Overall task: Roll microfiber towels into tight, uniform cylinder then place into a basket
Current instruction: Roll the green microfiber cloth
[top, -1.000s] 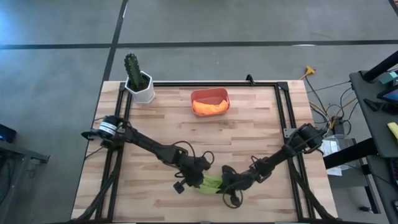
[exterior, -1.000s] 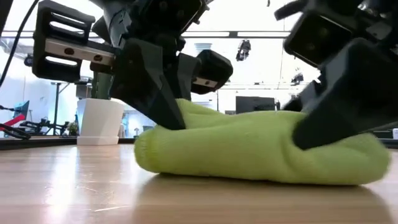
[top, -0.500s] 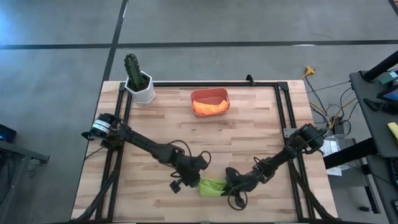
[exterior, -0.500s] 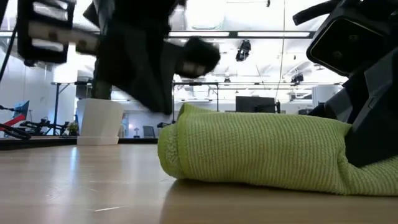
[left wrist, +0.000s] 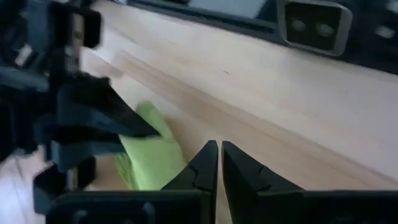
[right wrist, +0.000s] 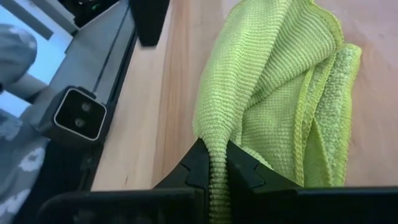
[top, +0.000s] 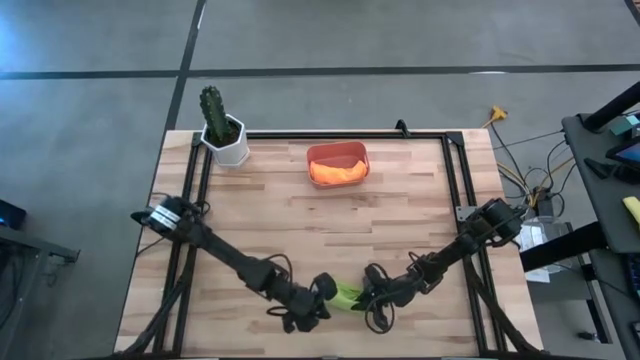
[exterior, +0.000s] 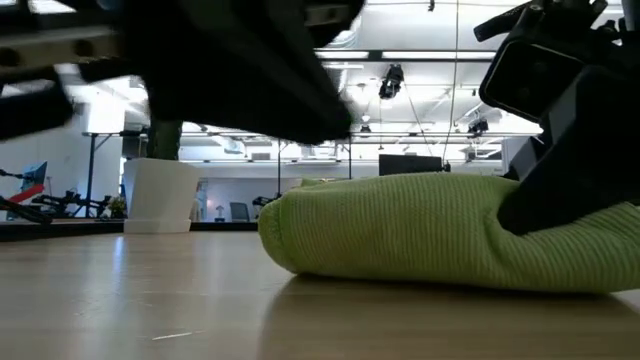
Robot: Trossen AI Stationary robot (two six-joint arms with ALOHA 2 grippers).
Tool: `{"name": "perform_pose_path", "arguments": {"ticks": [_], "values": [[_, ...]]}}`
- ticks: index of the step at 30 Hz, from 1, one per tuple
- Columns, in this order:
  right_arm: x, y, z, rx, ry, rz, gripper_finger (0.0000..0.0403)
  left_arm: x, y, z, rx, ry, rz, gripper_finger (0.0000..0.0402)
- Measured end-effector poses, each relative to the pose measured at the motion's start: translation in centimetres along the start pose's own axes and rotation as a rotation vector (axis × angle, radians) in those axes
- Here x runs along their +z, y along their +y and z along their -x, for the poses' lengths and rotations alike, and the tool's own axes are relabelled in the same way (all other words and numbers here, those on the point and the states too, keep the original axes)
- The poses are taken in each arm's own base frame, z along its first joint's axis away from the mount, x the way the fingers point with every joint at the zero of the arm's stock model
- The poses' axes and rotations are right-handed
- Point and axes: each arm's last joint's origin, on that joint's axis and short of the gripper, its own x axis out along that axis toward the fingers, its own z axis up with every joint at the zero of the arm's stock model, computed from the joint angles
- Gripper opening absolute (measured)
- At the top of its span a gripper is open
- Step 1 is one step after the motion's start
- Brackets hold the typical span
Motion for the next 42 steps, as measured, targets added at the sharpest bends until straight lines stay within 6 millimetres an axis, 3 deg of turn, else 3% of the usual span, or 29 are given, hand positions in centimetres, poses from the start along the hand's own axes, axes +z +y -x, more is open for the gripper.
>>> {"name": "perform_pose_path", "arguments": {"ticks": [8, 14, 18, 24, 36, 42], "values": [[0.0, -0.1, 0.0, -0.006, 0.003, -0.026, 0.0018, -1.6, 1.7, -1.2, 0.070, 0.002, 0.039, 0.0007], [-0.1, -0.1, 0.0, -0.008, 0.005, -0.012, 0.0018, -3.2, 1.1, -3.1, 0.088, 0.047, 0.043, 0.0007], [-0.1, -0.1, 0.0, -0.007, 0.007, -0.008, 0.0018, -4.0, 1.2, -4.1, 0.209, 0.132, 0.045, 0.0007], [-0.1, -0.1, 0.0, 0.001, 0.022, -0.019, 0.0018, -4.0, 1.9, -4.0, 0.276, 0.139, 0.058, 0.0007], [-0.2, -0.1, 0.0, 0.009, 0.032, -0.008, 0.0019, -2.0, 2.8, -1.7, 0.243, 0.053, 0.007, 0.0007], [-0.1, 0.0, 0.0, 0.012, 0.036, -0.004, 0.0019, -2.8, 3.6, -2.1, 0.218, 0.037, -0.012, 0.0007]]}}
